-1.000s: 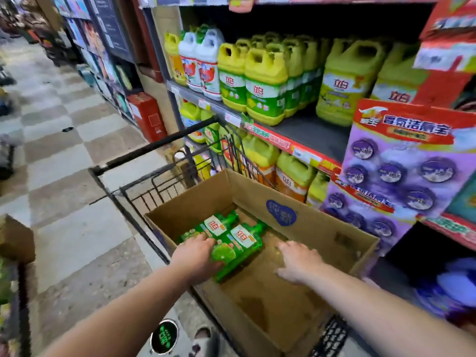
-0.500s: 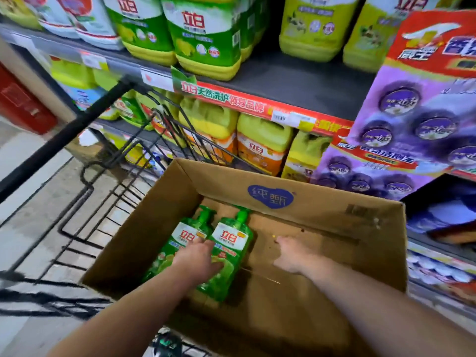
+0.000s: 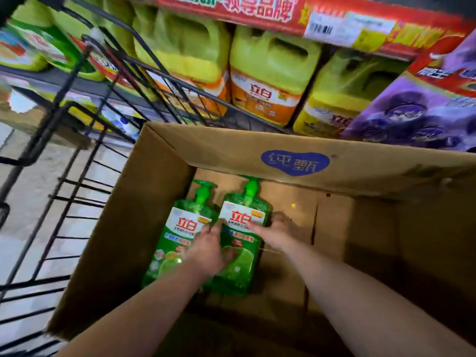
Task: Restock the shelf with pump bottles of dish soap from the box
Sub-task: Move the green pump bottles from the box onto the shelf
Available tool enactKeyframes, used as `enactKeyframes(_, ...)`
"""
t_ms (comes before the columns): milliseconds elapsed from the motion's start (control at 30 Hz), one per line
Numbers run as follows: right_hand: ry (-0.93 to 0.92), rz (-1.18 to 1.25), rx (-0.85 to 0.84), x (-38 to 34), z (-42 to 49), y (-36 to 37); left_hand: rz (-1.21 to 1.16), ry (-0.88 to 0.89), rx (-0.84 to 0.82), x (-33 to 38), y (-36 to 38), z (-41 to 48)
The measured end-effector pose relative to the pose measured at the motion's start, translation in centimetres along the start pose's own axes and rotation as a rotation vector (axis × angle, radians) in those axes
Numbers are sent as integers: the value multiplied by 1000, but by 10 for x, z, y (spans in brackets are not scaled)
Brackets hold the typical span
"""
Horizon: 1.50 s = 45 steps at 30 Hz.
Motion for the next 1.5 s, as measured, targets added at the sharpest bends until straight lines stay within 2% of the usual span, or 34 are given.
enactKeyframes(200, 47, 382, 5, 15, 19, 24, -50, 13, 23, -5, 0, 9)
enactKeyframes(300, 103, 498, -119, 21, 19, 28, -41, 22, 7, -5, 0, 11)
enactKeyframes(433, 205, 511, -230, 39, 10, 24, 9, 37, -28, -8, -1, 12)
enactKeyframes(567, 259, 571, -172, 57, 1, 14, 73, 68, -41, -6, -2, 11)
enactKeyframes(733, 248, 722, -117, 61, -15, 16, 27, 145, -153, 10, 12, 3)
enactKeyframes(867, 173, 760, -48, 66, -27, 14, -116, 105, -222, 8, 12, 4)
enactKeyframes(1000, 12, 729, 50, 61, -39, -6, -276, 123, -343, 5, 8, 2)
enactKeyframes(1167, -137, 761, -85, 34, -69, -27, -494, 145, -488, 10, -3, -15)
enactKeyframes(1300, -212, 759, -81, 13, -94, -47, -678, 207, -423, 22, -21, -32)
enactKeyframes(1500, -321, 751, -23, -14, -129, -81, -746, 247, -234, 48, -53, -61)
Point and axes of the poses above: each hand's wrist, its own z-axis towards the middle knuckle, its own y-axis out of the palm, x = y × z, the point moved 4 cm from there along z, towards the middle knuckle, and after that the axes turned 15 degrees about z, right-handed, at the moved point
